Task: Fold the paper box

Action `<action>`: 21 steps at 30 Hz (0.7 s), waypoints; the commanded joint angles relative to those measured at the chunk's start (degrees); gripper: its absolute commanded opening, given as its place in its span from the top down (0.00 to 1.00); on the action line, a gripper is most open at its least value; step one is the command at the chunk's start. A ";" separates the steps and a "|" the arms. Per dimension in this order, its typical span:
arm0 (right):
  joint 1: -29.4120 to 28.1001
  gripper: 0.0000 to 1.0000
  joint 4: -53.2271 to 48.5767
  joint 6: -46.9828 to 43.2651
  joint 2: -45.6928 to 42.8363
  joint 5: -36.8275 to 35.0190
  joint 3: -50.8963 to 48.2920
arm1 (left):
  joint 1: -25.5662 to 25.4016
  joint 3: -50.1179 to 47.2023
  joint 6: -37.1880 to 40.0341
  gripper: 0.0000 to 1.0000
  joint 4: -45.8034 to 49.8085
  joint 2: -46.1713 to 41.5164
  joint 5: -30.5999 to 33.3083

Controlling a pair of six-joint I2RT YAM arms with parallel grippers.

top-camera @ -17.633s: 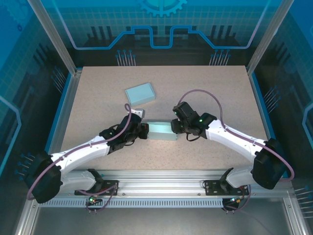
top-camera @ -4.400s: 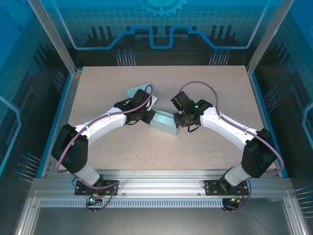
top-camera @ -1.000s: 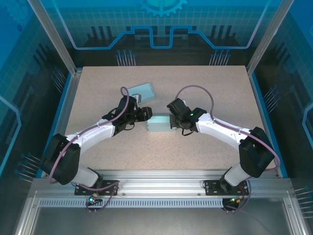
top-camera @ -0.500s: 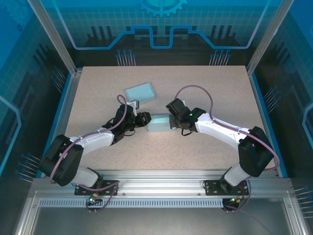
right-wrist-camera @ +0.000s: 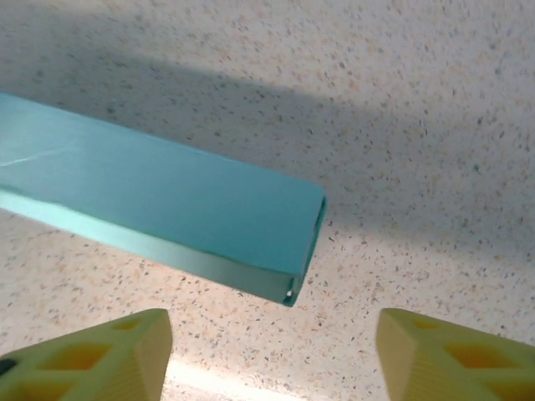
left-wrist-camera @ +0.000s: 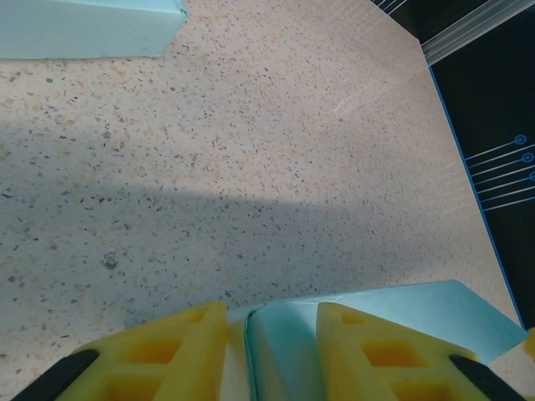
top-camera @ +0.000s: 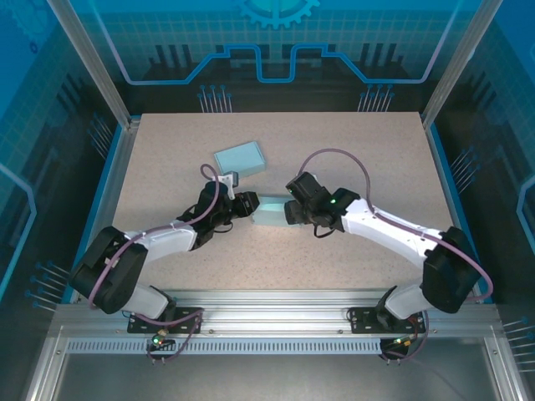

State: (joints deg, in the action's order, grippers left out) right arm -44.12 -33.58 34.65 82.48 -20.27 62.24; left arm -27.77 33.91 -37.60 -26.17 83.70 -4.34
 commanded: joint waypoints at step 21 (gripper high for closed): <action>9.32 0.61 5.87 7.94 1.97 11.73 -4.44 | -2.18 -4.77 0.48 0.67 8.52 4.36 2.95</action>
State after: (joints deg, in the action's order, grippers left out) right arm -35.59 -28.64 41.78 83.61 -10.68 59.99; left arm -29.21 32.53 -37.60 -29.87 84.58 -2.55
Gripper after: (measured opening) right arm 0.423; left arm 0.333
